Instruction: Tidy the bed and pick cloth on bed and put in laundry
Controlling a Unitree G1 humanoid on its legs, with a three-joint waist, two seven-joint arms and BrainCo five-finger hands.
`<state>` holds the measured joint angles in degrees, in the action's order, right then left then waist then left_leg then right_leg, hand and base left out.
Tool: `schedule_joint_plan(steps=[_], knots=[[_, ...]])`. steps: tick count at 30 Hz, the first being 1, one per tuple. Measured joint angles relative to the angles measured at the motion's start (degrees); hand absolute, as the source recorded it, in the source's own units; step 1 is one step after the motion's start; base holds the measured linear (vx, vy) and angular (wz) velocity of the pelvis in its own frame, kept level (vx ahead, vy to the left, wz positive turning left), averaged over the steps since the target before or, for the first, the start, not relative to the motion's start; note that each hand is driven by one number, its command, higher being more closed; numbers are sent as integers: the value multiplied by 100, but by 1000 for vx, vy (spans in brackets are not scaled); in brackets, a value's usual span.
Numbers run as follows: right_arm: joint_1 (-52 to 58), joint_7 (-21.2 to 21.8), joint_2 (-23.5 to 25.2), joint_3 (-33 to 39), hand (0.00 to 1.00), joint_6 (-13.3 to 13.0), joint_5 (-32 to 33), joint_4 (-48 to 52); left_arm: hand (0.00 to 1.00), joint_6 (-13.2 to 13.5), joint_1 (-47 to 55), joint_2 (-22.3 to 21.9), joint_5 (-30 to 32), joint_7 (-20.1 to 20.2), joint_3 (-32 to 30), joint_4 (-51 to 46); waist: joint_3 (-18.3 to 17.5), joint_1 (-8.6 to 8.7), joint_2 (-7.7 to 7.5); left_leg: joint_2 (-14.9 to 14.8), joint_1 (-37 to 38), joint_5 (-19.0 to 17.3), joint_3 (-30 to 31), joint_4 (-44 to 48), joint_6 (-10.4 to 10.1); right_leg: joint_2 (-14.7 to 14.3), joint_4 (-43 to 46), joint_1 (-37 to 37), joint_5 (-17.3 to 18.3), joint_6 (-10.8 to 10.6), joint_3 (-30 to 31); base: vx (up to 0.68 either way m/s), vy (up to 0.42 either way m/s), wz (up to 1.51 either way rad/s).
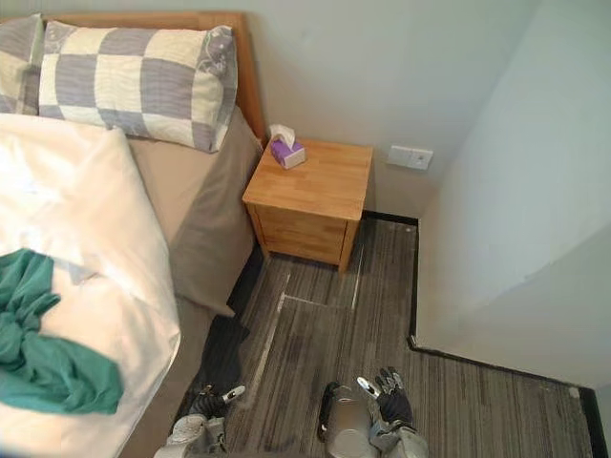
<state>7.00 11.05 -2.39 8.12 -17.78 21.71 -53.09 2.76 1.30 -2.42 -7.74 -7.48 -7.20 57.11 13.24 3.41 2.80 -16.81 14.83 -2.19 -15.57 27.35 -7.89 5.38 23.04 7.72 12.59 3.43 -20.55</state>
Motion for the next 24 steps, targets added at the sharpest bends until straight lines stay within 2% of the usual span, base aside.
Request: schedule_joint_plan(steps=[1,3,4,5,7,8,9,10,11,12,13,14,15,16,17,18,20,21,22,23,24], knots=[[-36,5,-73,-173,0,22,-182,-1,0,25,41,-14,-79,-7,-198,-109,-2,-42,10,-238,-732,98,455,1446,-95,-172,-392,-397,0,1,-27,355,-180,5],[-42,1,-98,-231,0,55,-438,-46,0,57,103,5,-253,-40,-357,-318,-1,-129,28,-395,-1411,-144,570,2635,-115,-276,-797,-919,14,30,-57,397,-154,5],[-57,-2,-98,-229,0,62,-652,-140,0,115,183,44,-302,-37,-413,-434,-1,-166,-21,-390,-1866,-413,350,2786,7,-277,-1185,-1410,-60,-26,-177,340,-105,8],[-56,-1,-106,-227,0,63,-746,-150,0,158,207,49,-307,-35,-417,-452,-22,-208,-3,-378,-1970,-504,170,2630,69,-261,-1312,-1569,-102,6,-207,409,-77,7],[-62,4,-120,-220,0,60,-929,-148,0,218,209,57,-491,-32,-415,-483,-40,-324,4,-222,-2189,-654,-603,1598,203,-132,-1559,-1905,-148,-16,-344,337,15,18],[-69,8,-131,-231,0,58,-1063,-141,0,229,204,60,-530,-25,-398,-477,-65,-314,45,27,-2252,-272,-1470,314,640,-55,-1692,-2139,-165,-150,-657,337,46,60],[-61,9,-152,-233,0,58,-1094,-134,0,218,219,48,-533,-19,-378,-467,-105,-297,104,126,-2312,7,-1817,-144,865,-65,-1697,-2209,-137,-222,-811,451,78,106],[-22,-1,-119,-230,0,62,-1147,-149,0,180,228,78,-536,-2,-325,-452,-153,-269,33,269,-2233,-69,-2537,-486,1373,-28,-1675,-2310,-64,-349,-1066,581,100,170],[20,-1,-89,-231,0,63,-1185,-204,0,142,228,103,-533,6,-287,-473,-296,-282,-119,674,-2110,37,-2876,-1103,1551,181,-1444,-2306,-53,-520,-1581,571,102,179],[36,-3,-84,-213,0,63,-1184,-204,0,138,228,87,-531,5,-280,-502,-291,-289,-133,760,-2061,104,-2954,-1289,1650,263,-1158,-2244,-53,-567,-1744,452,89,171],[-22,-3,-72,-184,0,61,-1186,-217,0,118,214,51,-534,-4,-282,-531,-269,-326,-112,824,-1947,147,-3117,-1521,1728,414,-661,-2057,135,-768,-1868,243,96,103],[-110,-6,-23,-197,0,52,-1186,-255,0,72,211,85,-544,-37,-332,-493,-261,-331,-108,870,-1828,148,-3194,-1642,1732,364,-929,-2103,320,-892,-1898,222,78,100],[-218,-16,14,-298,0,46,-1185,-250,0,2,194,136,-593,-51,-360,-422,-264,-350,-241,952,-1701,102,-3397,-1638,1734,322,-1822,-2264,-82,-797,-1971,223,30,91],[-257,-18,-1,-433,0,18,-1189,-242,0,-19,164,179,-682,-60,-347,-382,-254,-358,-321,968,-1650,-142,-3572,-1460,1610,397,-1973,-2443,-359,-786,-2154,170,-23,84],[-258,-30,8,-428,0,11,-1190,-264,0,-51,171,201,-728,-66,-307,-340,-261,-341,-306,932,-1630,-248,-3578,-1406,1570,343,-1990,-2543,-359,-786,-2192,213,-23,96],[-274,-89,-12,-408,0,32,-1189,-314,0,-106,181,238,-754,-85,-193,-242,-330,-309,-255,953,-1580,-366,-3472,-1395,1444,293,-1931,-2684,-358,-786,-2293,218,4,94],[-276,-179,-138,-407,0,54,-1184,-367,0,-193,192,238,-747,-157,-51,-214,-388,-307,-164,993,-1578,-542,-3326,-1460,1347,380,-1427,-2612,-219,-978,-2392,247,36,83],[-291,-231,-196,-400,0,63,-1185,-415,0,-243,186,294,-743,-174,44,-201,-382,-293,-166,1137,-1571,-563,-3115,-1592,1332,652,-525,-2378,-2,-907,-2335,253,98,102],[-247,-256,-230,-349,0,92,-1186,-427,0,-260,192,305,-745,-190,88,-169,-384,-240,-149,1313,-1450,-541,-2771,-1853,1381,1013,741,-1974,-55,-745,-1951,218,68,121],[-217,-269,-231,-279,0,119,-1187,-428,0,-266,192,305,-754,-231,169,-148,-366,-177,-169,1338,-1375,-510,-2553,-1984,1389,1137,1362,-1754,-216,-545,-1665,260,-2,164],[-202,-289,-149,-172,0,149,-1185,-477,0,-313,174,451,-755,-264,415,-114,-268,-73,-168,1371,-1266,-485,-2076,-2042,1392,1113,1866,-1513,283,-570,-1139,276,-103,178]])
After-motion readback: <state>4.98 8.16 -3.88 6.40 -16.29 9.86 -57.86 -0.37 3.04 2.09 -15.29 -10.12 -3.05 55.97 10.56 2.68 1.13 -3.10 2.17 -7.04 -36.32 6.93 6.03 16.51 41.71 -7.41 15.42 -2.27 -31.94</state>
